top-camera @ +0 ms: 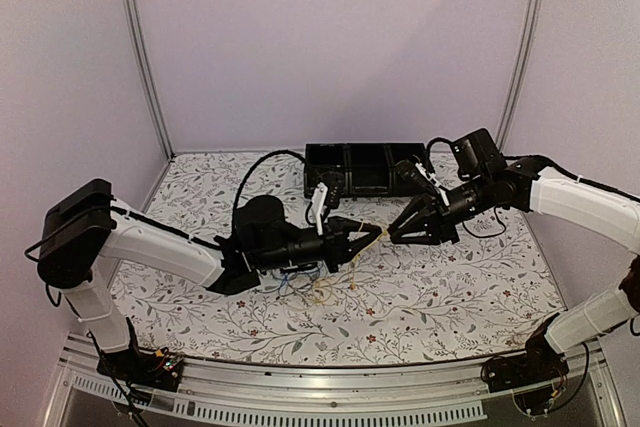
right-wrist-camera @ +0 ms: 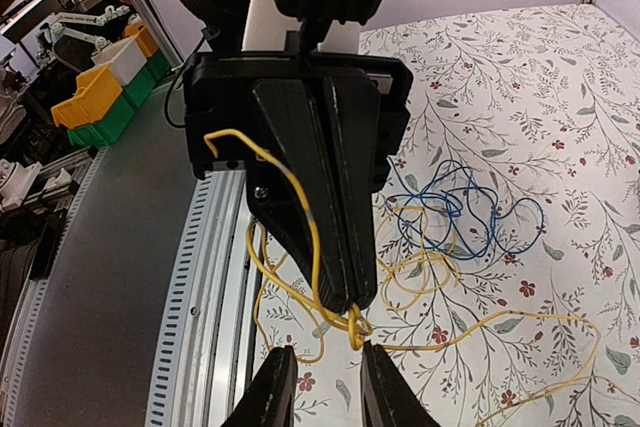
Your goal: Untangle the cables
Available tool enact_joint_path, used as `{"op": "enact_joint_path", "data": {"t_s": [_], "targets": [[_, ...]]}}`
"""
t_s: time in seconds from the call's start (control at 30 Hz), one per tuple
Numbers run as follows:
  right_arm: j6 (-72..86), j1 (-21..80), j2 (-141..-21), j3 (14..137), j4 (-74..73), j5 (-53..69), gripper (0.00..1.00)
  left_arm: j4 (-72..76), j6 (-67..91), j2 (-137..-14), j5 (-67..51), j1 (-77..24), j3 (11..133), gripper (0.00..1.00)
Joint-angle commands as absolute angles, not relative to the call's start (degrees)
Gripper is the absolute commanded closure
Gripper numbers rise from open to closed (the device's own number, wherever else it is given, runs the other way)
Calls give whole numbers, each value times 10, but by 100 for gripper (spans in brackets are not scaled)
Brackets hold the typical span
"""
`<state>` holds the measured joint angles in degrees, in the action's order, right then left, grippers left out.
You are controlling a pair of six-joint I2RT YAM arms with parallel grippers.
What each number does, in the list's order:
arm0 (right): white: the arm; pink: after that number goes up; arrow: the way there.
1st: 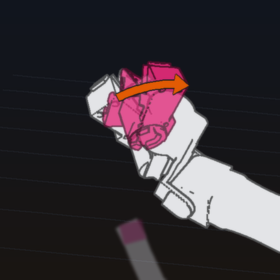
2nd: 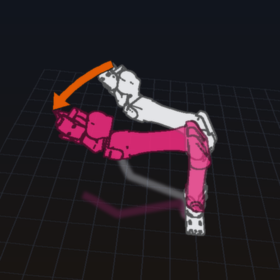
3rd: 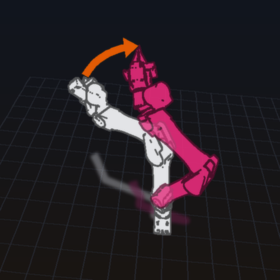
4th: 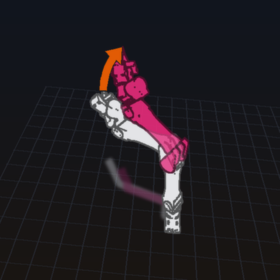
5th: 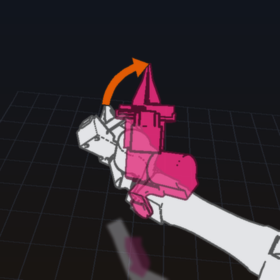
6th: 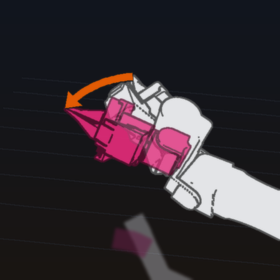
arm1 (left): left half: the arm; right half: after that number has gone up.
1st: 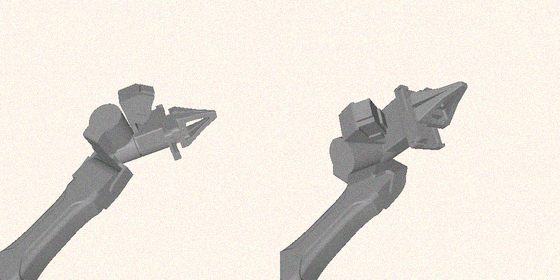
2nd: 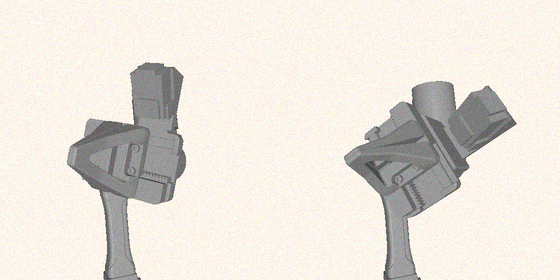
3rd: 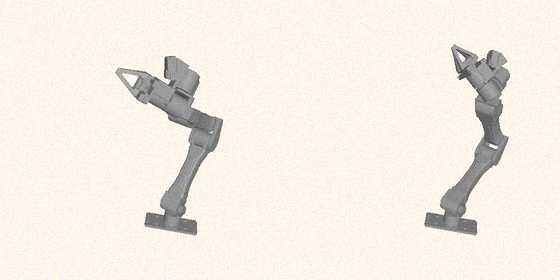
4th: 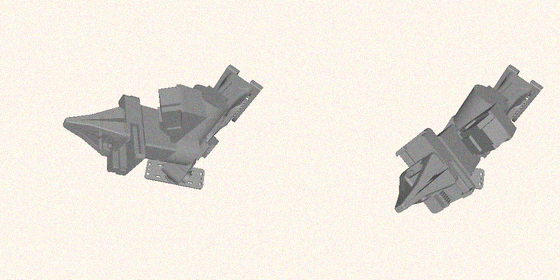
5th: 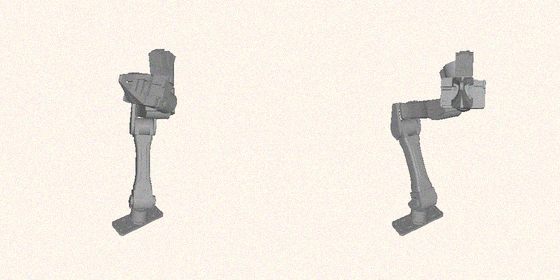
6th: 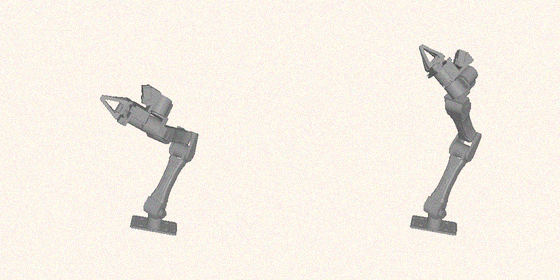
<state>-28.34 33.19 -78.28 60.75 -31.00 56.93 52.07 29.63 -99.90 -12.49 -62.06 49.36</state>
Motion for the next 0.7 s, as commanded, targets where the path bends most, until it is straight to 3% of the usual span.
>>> {"op": "enact_joint_path", "data": {"t_s": [0.0,0.67], "targets": [[-293,342,-793,622,-319,560,74,514,298,-1008,-135,-613,507,100],[-287,348,-808,623,-307,561,100,525,303,-1013,-143,-612,506,100]]}}
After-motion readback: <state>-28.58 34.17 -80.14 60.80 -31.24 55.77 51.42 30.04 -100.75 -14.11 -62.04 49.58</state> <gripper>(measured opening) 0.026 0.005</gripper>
